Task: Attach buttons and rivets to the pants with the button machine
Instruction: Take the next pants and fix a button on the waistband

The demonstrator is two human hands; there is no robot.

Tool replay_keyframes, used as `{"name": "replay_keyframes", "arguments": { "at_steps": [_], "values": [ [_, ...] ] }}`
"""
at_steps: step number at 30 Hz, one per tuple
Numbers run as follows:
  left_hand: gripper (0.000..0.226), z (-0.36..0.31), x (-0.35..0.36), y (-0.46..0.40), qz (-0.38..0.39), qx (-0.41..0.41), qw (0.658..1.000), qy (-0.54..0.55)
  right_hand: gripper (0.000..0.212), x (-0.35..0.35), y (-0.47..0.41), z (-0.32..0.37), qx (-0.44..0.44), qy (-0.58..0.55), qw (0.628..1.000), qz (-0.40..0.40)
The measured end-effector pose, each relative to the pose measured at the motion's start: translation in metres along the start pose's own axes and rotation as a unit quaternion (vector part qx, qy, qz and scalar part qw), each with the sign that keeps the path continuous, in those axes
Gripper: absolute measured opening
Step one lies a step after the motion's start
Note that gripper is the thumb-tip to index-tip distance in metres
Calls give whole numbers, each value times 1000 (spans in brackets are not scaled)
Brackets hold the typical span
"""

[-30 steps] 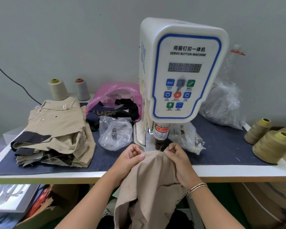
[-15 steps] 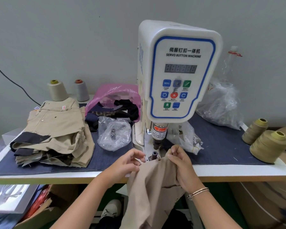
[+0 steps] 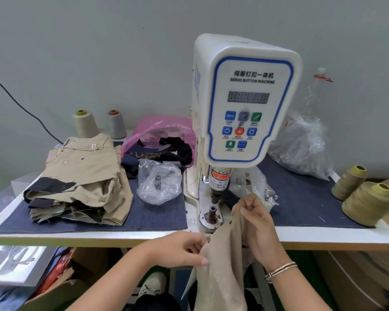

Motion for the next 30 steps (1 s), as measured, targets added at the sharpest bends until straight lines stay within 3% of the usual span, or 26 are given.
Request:
{"name": "replay_keyframes", "arguments": {
  "at_steps": [3, 6, 9, 12, 14, 18, 20, 27, 30],
  "values": [
    [12, 1, 0, 1, -72, 68, 993, 65, 21, -2, -4, 6, -9, 28, 999, -13],
    [10, -5, -17, 1, -208, 141, 954, 161, 24, -10, -10, 11, -8, 166, 986, -17],
    [9, -5, -45, -5, -332, 168, 924, 93, 18, -12, -26, 16, 4, 320, 947, -23],
    [12, 6, -63, -13, -370, 126, 920, 18, 10, -22, -55, 24, -24, 451, 882, -135],
    [22, 15, -65, -20, -386, 87, 918, -32, 16, -31, -77, 27, -25, 528, 830, -180],
    [32, 17, -59, -25, -418, 44, 900, -115, 27, -39, -111, 23, 78, 749, 651, -92],
    [31, 17, -57, -22, -427, 43, 894, -132, 27, -38, -117, 18, 101, 802, 586, -45],
    [13, 18, -56, -19, -452, 37, 879, -147, 24, -32, -124, 11, 105, 855, 506, -35],
    [13, 19, -57, -20, -451, 30, 880, -144, 26, -26, -138, 16, 195, 866, 460, 25]
  ]
}}
Point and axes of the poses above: each hand's wrist, its own y-axis away from the middle knuckle, its own x-axis out of the palm, z = x × y, the point moved 1 cm from there along -y, towards the middle knuckle, and after that the axes turned 11 degrees about y, right-handed, at the moved point
